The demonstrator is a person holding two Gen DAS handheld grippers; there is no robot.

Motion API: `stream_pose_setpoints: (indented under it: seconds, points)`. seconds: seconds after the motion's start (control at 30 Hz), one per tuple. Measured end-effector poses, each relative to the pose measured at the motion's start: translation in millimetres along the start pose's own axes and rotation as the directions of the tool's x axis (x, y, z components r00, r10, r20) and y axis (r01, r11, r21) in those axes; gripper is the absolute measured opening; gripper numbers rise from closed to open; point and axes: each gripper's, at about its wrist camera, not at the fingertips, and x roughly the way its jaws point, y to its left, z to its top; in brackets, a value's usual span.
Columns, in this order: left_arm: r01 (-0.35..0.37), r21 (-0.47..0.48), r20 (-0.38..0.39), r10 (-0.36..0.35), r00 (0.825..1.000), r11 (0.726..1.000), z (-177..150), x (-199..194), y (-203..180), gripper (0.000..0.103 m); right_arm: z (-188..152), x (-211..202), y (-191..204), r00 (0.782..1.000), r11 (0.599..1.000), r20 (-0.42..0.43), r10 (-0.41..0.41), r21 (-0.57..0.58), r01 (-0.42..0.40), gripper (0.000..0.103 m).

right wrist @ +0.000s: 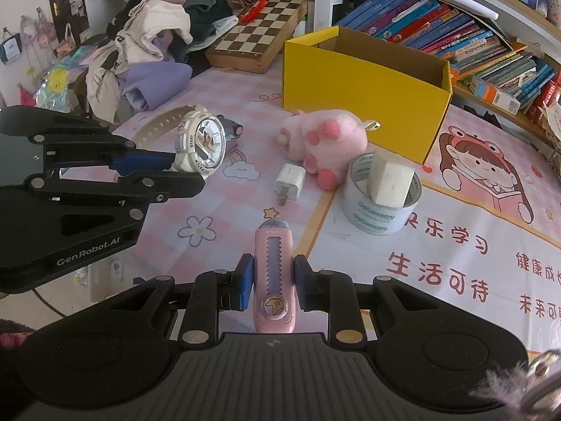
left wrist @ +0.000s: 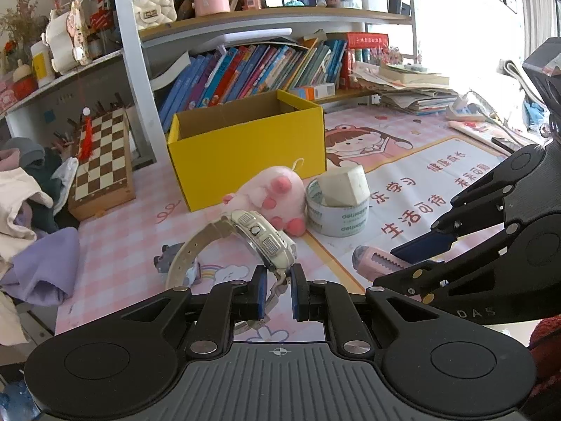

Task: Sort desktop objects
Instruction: 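Lift the watch with the left tool while the right tool carries the cutter to the yellow box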

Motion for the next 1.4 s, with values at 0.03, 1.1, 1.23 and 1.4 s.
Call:
stream_pose_setpoints:
  seconds: [0.03,1.1,1.23,1.4]
  points:
    - [0.003,-0.001,-0.001,-0.003,1.0,1.0,1,1,0,0.012,0,0,1,1.0,1.0,0.0,0.0,-0.001,0.0,0.023]
    - [-0.089,0.009,0.11,0.088,0.99,0.996,106,61,6,0.012,108,8,-114,0.982,0.998,0.176,0.068,0.001,-0.069,0.023]
    - [-0.103,0.018,0.126,0.1,0.987,0.994,124,73,11,0.012,129,10,-130,0.974,0.998,0.218,0.064,-0.009,-0.064,0.023]
    - [-0.121,0.036,0.141,0.115,0.983,0.992,149,93,21,0.012,155,21,-152,0.966,0.998,0.25,0.06,-0.027,-0.055,0.023]
